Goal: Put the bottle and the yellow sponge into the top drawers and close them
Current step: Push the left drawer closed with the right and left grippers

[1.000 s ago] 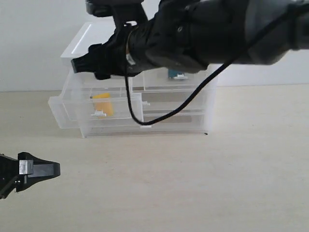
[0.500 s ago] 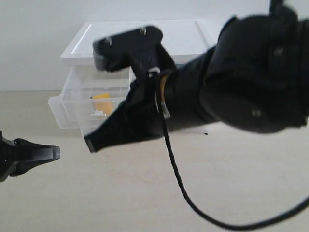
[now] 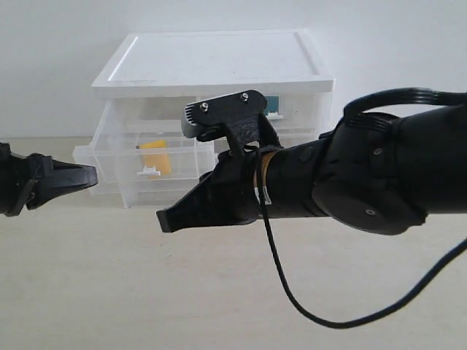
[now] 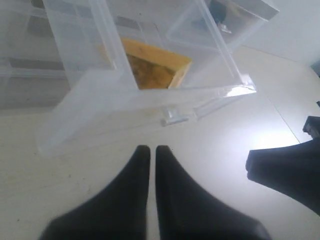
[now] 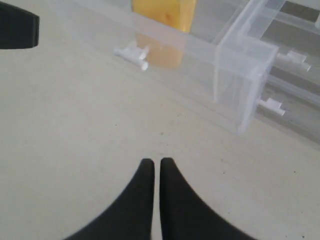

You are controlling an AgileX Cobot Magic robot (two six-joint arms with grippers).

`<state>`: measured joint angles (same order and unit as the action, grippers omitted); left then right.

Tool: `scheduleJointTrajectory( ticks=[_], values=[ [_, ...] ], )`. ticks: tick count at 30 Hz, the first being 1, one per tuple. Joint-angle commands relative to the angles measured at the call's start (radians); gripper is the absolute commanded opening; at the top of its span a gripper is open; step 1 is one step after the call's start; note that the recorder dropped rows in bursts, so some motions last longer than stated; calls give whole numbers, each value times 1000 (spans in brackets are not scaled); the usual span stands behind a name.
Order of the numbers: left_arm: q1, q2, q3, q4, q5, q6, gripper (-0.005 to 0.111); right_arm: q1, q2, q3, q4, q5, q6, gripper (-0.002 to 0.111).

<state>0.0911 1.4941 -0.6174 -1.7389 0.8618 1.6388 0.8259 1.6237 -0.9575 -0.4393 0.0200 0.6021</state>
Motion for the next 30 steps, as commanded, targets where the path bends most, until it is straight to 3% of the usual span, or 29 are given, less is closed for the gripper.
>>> scheduleJointTrajectory(
  ticks=[1,16,20,24,30],
  values=[
    [-23,66,-74,-6,4,-31,4,-44,27,-43,-3,-71,-7,0],
    [-23,187,-325,-6,4,-129,4,-99,85,-263,-4,-44,-37,0],
    [-35,250,-372,-6,2,-156,4,-44,65,-250,22,130,-45,0],
    [-68,314,-430,-6,5,-167,4,-9,74,-231,22,43,-61,0],
    [-107,348,-502,-6,5,-170,4,-110,184,-235,24,-120,-54,0]
  ],
)
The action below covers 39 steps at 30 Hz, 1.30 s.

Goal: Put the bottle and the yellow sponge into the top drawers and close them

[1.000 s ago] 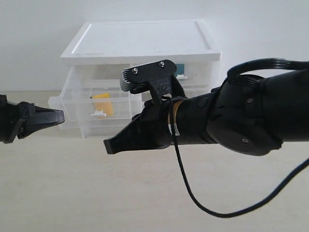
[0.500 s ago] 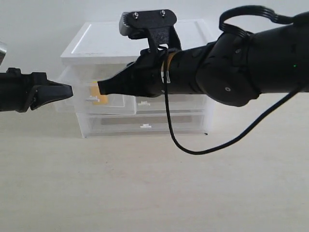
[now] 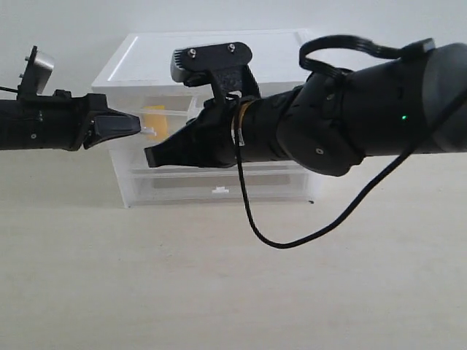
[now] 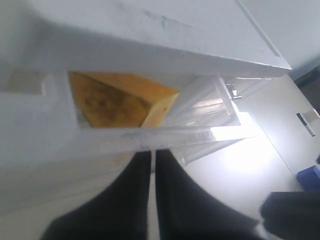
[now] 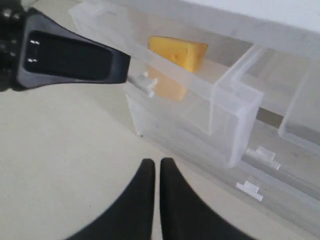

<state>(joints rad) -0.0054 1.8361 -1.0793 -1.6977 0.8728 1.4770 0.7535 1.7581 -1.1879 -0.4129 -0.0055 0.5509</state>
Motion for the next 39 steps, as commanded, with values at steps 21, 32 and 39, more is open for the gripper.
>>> scheduleJointTrajectory(
  ticks=[21,32,39],
  values=[
    [-15,70,-140,38,-39,-73,4,-116,219,-259,6,-68,-20,0],
    [15,2,-56,139,-24,-162,4,-114,134,-146,6,-28,16,0],
    [17,-219,149,72,-24,-102,4,-103,-35,68,6,-140,51,0]
  ],
)
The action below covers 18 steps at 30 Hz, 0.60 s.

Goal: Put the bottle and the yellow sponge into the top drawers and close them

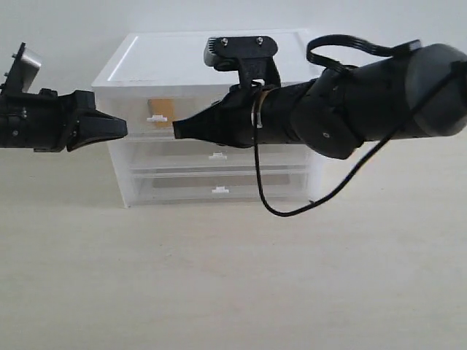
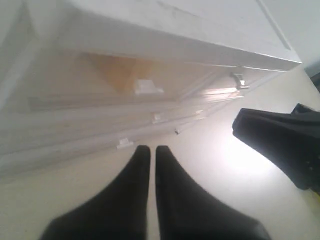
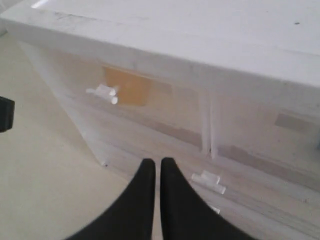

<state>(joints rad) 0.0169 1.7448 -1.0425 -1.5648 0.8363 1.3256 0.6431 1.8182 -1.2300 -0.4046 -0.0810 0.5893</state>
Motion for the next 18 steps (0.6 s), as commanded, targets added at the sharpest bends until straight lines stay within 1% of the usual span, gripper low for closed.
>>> scheduleJointTrajectory(
  ticks=[1,4,9,11,15,16,18],
  values=[
    [-5,-169,157,-95,17,77,4,15,-124,154,-2,-94,13,0],
    [-5,-296,302,-180,30,152,4,23,-217,289,-1,-213,45,0],
    [-5,-488,517,-180,60,194,4,24,-374,512,6,-366,90,0],
    [-5,-558,597,-180,125,194,4,24,-426,584,6,-401,90,0],
    [-5,-701,716,-180,324,194,4,24,-533,723,6,-493,90,0],
    [-5,-735,738,-180,349,194,4,24,-560,752,4,-503,90,0],
    [-5,-793,771,-180,356,194,4,24,-605,799,4,-507,90,0]
  ],
)
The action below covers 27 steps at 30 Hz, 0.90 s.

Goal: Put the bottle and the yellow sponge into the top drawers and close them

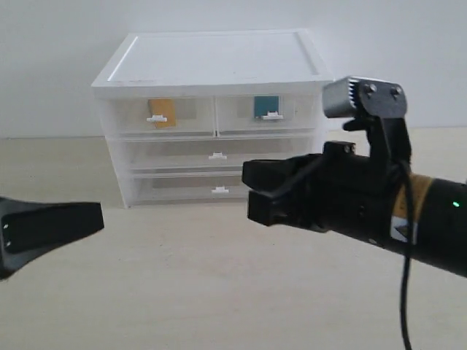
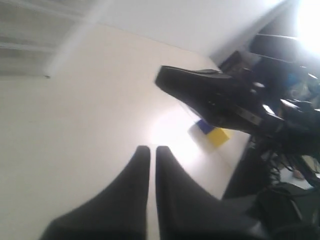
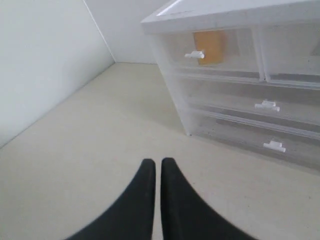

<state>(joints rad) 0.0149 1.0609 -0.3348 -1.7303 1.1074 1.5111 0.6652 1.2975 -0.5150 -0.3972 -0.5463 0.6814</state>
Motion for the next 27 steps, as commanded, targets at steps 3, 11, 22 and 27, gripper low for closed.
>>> scheduleJointTrajectory(
  ticks=[3,11,22,27],
  values=[
    [-3,-179,108,-14,89,9,4,2,-140,135,-4,-24,-2,0],
    [-3,-266,136,-14,97,9,4,2,-184,164,-4,19,-2,0],
    [-3,-266,136,-14,97,9,4,2,-184,164,-4,19,-2,0],
    [-12,-386,132,-14,28,87,4,2,-184,164,-4,19,-2,0]
  ],
)
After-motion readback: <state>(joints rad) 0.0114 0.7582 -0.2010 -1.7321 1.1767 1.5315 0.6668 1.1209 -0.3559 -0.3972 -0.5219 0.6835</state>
